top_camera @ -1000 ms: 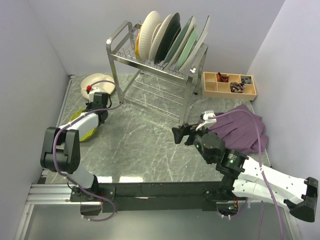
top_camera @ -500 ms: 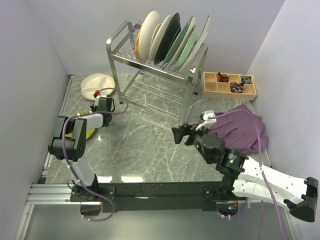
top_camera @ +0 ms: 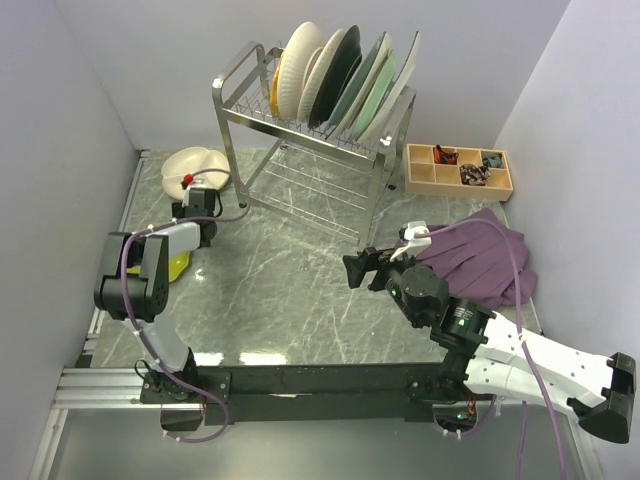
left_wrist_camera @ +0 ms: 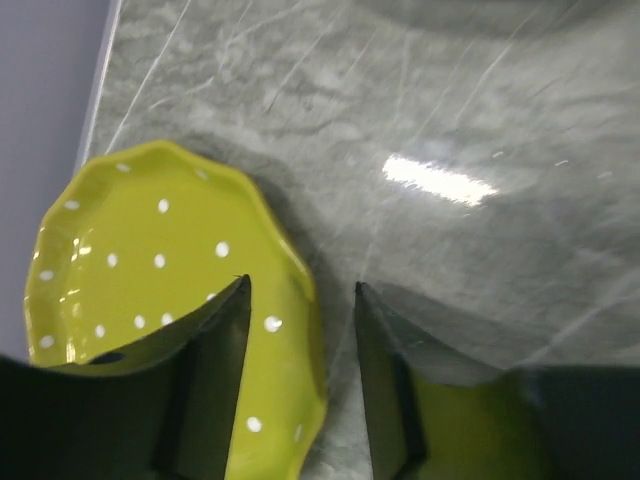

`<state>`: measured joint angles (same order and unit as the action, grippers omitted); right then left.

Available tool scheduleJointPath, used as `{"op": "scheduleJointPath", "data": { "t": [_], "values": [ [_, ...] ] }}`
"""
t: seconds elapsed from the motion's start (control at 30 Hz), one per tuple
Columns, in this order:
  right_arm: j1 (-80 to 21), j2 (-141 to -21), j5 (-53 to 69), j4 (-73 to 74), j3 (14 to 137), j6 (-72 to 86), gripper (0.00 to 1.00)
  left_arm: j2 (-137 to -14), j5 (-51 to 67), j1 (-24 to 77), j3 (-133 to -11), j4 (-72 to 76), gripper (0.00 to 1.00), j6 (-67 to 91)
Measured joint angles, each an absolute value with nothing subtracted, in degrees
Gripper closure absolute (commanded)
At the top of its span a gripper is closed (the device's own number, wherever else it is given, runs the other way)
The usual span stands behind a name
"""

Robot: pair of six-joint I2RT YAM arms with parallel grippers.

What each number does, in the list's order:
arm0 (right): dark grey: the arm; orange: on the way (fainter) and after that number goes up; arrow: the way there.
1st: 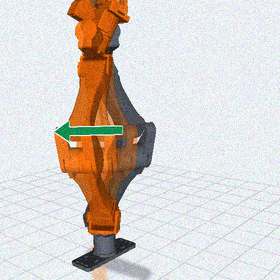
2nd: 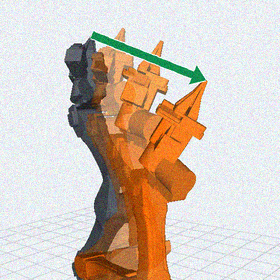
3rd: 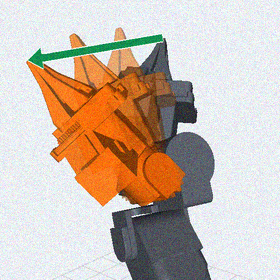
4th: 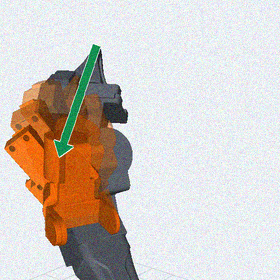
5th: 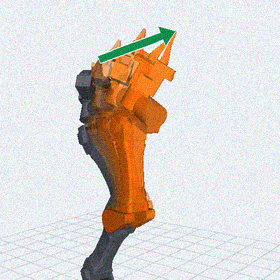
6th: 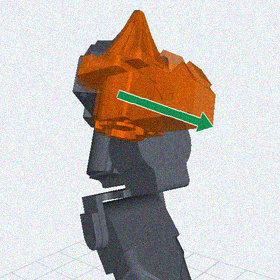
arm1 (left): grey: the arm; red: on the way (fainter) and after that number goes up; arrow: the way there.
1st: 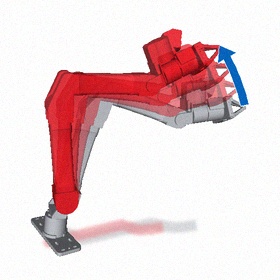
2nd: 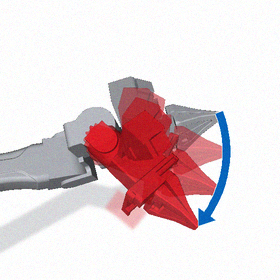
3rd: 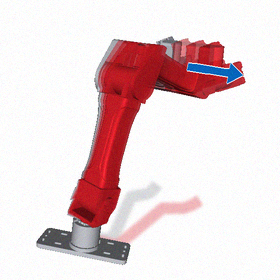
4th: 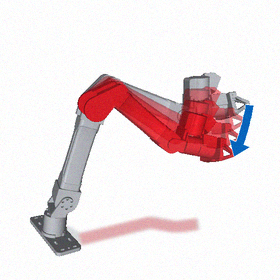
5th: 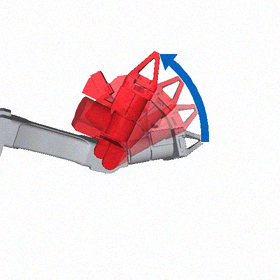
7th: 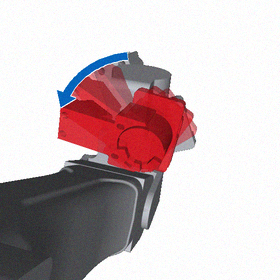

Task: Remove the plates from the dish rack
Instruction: Place the plate at the center of the board.

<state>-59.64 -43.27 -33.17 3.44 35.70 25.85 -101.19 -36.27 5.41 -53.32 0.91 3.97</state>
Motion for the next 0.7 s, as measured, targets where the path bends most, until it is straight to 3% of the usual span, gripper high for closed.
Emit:
{"op": "scheduleJointPath", "data": {
  "t": [0.1, 0.2, 0.33, 0.47, 0.7],
  "values": [
    [-59.64, -43.27, -33.17, 3.44, 35.70, 25.85, 0.05, -99.63, -32.91, 4.99, -54.46, -0.21, 0.35, 5.67],
    [-59.64, -43.27, -33.15, 3.44, 35.70, 25.85, 0.04, -95.37, -28.12, 4.51, -55.83, -2.44, 0.22, 8.64],
    [-59.64, -43.29, -33.10, 3.42, 35.70, 25.85, 0.04, -87.77, -21.76, 3.77, -60.27, -5.26, 0.18, 13.43],
    [-59.64, -43.64, -32.99, 3.44, 35.70, 25.85, 0.04, -79.59, -14.13, 2.92, -64.51, -6.39, 0.01, 19.11],
    [-59.64, -44.71, -32.91, 3.40, 35.70, 25.85, 0.04, -61.28, 0.62, 2.55, -65.32, -6.28, 0.01, 26.41]
  ]
}}
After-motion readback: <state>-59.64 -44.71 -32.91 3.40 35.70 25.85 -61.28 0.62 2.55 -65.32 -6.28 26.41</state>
